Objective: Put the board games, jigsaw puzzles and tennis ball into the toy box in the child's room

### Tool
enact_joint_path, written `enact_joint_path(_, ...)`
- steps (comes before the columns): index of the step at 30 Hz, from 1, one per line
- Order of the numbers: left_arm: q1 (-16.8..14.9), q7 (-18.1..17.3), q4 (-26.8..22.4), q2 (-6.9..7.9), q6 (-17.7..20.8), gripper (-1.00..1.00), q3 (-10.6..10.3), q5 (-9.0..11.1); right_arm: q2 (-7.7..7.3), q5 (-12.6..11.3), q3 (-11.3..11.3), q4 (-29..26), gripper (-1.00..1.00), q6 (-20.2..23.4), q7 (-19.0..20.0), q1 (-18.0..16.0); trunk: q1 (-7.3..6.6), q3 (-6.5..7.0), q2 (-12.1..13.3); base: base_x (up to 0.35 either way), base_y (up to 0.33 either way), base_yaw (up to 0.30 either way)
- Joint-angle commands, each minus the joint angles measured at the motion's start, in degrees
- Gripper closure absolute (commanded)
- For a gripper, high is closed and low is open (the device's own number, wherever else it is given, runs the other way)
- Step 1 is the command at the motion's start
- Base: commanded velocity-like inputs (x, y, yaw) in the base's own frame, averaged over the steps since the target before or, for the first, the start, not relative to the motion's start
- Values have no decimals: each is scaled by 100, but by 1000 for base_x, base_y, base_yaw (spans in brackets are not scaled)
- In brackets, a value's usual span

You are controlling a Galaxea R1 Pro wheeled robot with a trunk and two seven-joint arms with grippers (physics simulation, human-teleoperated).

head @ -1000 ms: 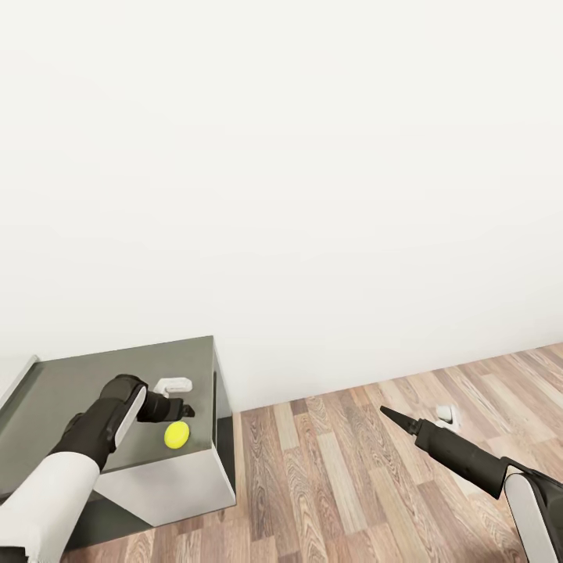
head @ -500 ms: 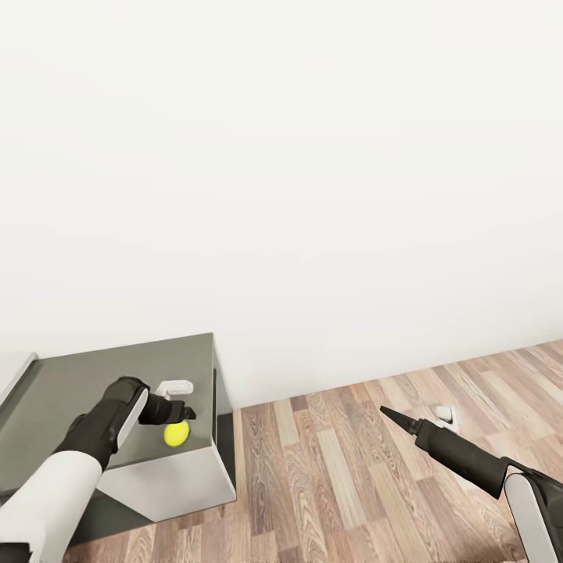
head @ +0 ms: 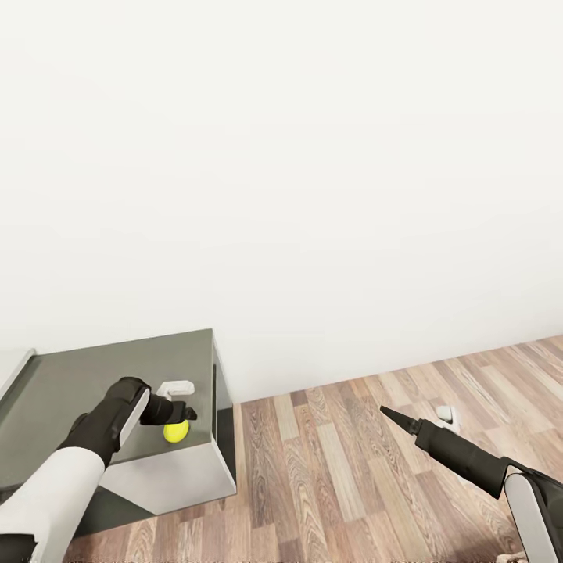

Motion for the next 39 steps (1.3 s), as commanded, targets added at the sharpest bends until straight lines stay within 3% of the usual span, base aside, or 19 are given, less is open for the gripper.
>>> enact_joint_path(1, -6, -2, -2, 6, 20, -100, -22, 14, 0, -1, -6, -2, -100, 29, 18, -6, 3, -20, -12, 0, 0, 0)
enact_joint_path(28, -12, -11, 17, -3, 70, -100, -23, -38, 0, -1, -6, -2, -100, 29, 15, -3, 3, -216, -12, 0, 0, 0)
enact_joint_path(29, -12, -11, 17, -3, 70, 100, -24, -36, 0, -1, -6, -2, -100, 29, 15, -3, 3, -218, -12, 0, 0, 0)
enact_joint_path(39, -12, -26, 17, 5, 64, 100, -30, -41, 0, -1, -6, -2, -100, 29, 19, -4, 3, -221, -12, 0, 0, 0)
